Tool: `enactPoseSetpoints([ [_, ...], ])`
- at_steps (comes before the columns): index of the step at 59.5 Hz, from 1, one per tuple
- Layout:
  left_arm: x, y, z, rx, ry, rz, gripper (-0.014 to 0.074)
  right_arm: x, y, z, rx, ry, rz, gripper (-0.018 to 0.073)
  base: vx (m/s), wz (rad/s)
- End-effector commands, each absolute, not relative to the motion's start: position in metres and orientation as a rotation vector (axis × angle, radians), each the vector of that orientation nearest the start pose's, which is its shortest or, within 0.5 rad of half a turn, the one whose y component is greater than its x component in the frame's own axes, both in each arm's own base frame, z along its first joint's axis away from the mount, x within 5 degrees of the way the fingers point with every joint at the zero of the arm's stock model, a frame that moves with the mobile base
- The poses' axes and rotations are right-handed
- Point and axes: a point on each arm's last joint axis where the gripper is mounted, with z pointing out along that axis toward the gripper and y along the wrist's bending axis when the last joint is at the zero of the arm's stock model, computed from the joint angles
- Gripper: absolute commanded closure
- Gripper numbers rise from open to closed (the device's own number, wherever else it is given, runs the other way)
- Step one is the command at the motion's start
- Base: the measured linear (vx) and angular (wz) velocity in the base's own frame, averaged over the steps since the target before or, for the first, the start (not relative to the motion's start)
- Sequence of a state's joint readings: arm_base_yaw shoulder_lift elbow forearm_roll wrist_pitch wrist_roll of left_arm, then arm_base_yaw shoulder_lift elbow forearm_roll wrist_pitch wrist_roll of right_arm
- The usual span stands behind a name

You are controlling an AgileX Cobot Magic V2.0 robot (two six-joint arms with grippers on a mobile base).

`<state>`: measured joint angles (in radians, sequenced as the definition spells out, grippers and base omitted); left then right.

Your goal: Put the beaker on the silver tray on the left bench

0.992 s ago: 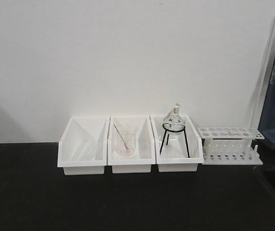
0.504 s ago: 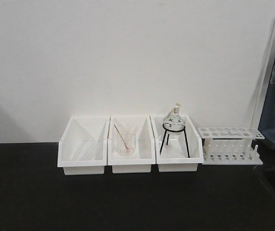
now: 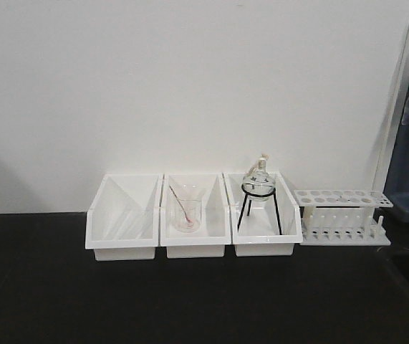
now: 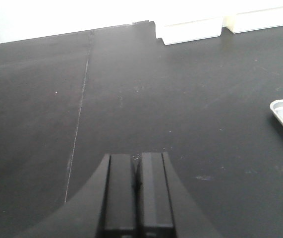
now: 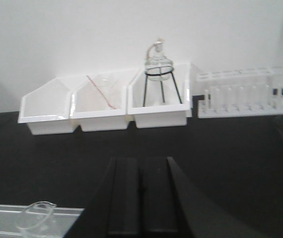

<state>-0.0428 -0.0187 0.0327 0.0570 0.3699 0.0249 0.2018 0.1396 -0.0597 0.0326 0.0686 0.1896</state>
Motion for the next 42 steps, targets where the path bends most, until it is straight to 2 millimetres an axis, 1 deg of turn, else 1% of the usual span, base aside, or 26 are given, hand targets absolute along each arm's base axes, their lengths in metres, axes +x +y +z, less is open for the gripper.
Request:
enactPoseSetpoints([
  [1, 0.054, -0.001, 0.170, 0.102, 1.802, 0.032, 0.0595, 0.058, 0.009, 0.218, 0.047, 1.482, 0.304, 0.0571, 0.00, 0.00],
  [5, 0.054, -0.001, 0.170, 0.102, 1.802, 0.032, 0.0595, 0.054, 0.008, 0.209, 0.042, 1.452, 0.277, 0.0571, 0.00, 0.00],
  [10, 0.054, -0.001, 0.170, 0.102, 1.803, 0.032, 0.0595, 0.056, 0.008, 0.203, 0.028, 1.495, 0.253, 0.0571, 0.00, 0.00],
  [42, 0.054, -0.001, 0.170, 0.102, 1.801, 0.032, 0.0595, 0.055, 0.008, 0.204, 0.026, 1.484, 0.251, 0.0571, 0.00, 0.00],
])
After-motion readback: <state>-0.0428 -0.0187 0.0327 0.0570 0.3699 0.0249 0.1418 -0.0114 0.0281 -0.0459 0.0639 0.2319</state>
